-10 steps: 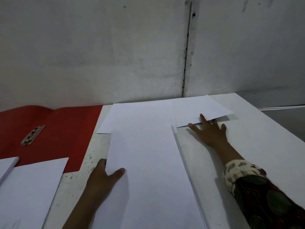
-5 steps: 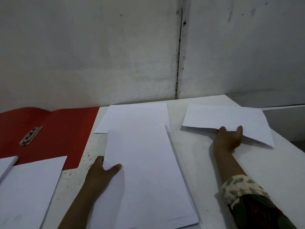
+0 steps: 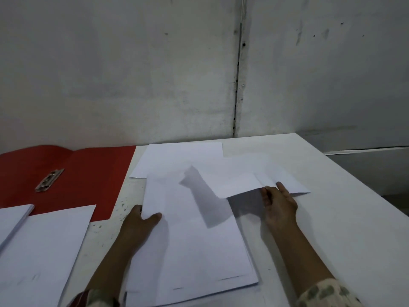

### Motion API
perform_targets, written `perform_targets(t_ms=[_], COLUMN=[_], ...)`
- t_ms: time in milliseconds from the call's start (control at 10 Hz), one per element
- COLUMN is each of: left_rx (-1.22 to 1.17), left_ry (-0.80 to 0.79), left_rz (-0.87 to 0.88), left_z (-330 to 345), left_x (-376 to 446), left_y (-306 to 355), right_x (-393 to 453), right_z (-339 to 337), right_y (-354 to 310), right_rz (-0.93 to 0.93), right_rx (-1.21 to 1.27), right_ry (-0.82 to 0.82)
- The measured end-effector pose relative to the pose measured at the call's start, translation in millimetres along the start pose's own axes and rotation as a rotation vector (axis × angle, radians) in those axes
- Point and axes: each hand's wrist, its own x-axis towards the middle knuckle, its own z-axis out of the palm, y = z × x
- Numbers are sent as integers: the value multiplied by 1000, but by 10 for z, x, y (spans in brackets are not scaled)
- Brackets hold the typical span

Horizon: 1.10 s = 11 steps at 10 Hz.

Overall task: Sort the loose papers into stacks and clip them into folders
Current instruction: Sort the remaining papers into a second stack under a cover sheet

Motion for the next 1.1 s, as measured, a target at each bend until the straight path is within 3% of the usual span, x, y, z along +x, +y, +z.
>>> perform_targets(t_ms=[200, 300, 400, 500, 600, 800, 1000, 1100], left_rx=[-141, -396, -693, -565, -306, -144, -126, -127], left_ry=[-21, -25, -199, -237, -128, -106, -111, -106], left_rz=[-20, -16, -135, 190, -67, -83, -73, -71], left_z=[-52, -125, -165, -245, -175, -115, -112, -119], left_x=[-18, -83, 75, 136, 62, 153, 170, 134], left_y=[62, 119, -48, -14, -31, -143, -149, -117], right_x=[-243, -272, -285, -265, -196, -203, -278, -272], right_z=[-1, 6, 10, 5, -15, -178, -167, -120], right_y=[28, 27, -10, -67, -166, -410, -391, -367], right_rz=[62, 37, -3, -57, -201, -486, -514, -373], right_rx=[-525, -772, -905, -1002, -1065, -1070, -1075, -982], right_ry=[-244, -299, -314, -267, -190, -321, -435, -454])
